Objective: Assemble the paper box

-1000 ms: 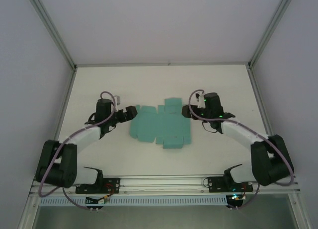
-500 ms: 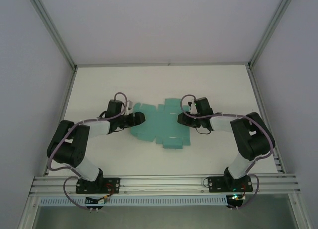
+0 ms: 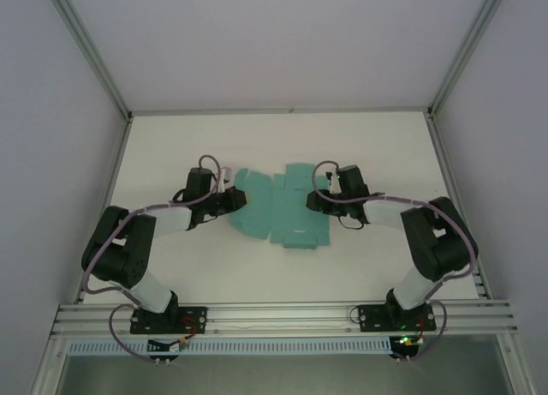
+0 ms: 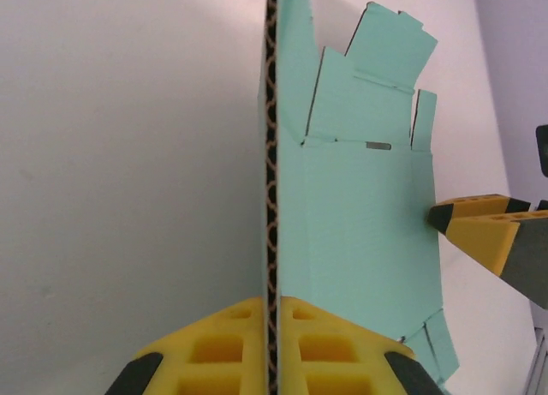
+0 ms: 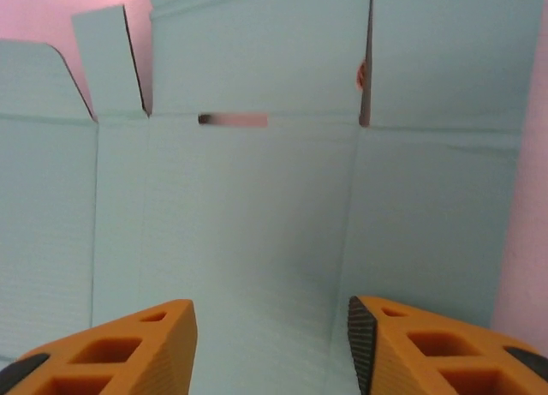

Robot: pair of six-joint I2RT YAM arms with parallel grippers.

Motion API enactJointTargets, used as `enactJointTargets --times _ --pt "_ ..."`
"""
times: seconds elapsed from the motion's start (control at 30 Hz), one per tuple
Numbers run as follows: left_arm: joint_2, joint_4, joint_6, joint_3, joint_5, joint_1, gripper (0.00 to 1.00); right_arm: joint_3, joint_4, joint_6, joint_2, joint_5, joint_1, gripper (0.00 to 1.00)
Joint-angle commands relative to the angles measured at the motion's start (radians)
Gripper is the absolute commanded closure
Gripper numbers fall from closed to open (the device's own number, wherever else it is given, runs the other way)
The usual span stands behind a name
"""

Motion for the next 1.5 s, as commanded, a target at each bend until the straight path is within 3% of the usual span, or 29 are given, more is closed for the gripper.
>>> enactJointTargets --times 0.0,0.2,0.4,0.53,0.7,1.0,1.23,1.47 --pt "-0.084 0.032 -0.014 0.006 -0.006 -0.002 1.00 0.031 -0.096 -0.041 -0.144 0.037 -0.006 0.38" --pt "-0.307 -0.007 -0.079 0.022 0.026 -0.001 1.00 0.027 -0.230 -0.065 -0.357 -0.025 -0.092 0.16" --pt "-0.513 -0.125 -0.095 0.053 0.003 -0.001 1.00 0.000 -0.245 -0.085 -0.474 -0.267 -0.210 0.14" --pt "-0.573 -0.092 -0.133 0.044 0.065 -0.001 1.00 0.018 -0.209 -0.100 -0.477 -0.424 -0.220 0.24" --pt "-0.615 -0.073 -0.155 0.034 0.072 -0.001 1.00 0.056 -0.186 -0.087 -0.441 -0.492 -0.225 0.57" --pt "-0.638 -0.034 -0.178 0.013 0.085 -0.001 1.00 0.047 -0.110 -0.087 -0.416 -0.599 -0.229 0.65" --pt "-0.652 -0.018 -0.194 0.011 0.100 -0.001 1.00 0.039 -0.136 -0.135 -0.411 -0.571 -0.236 0.59" --pt "-0.684 -0.086 -0.163 0.017 0.057 0.000 1.00 0.034 -0.127 -0.139 -0.414 -0.577 -0.248 0.89"
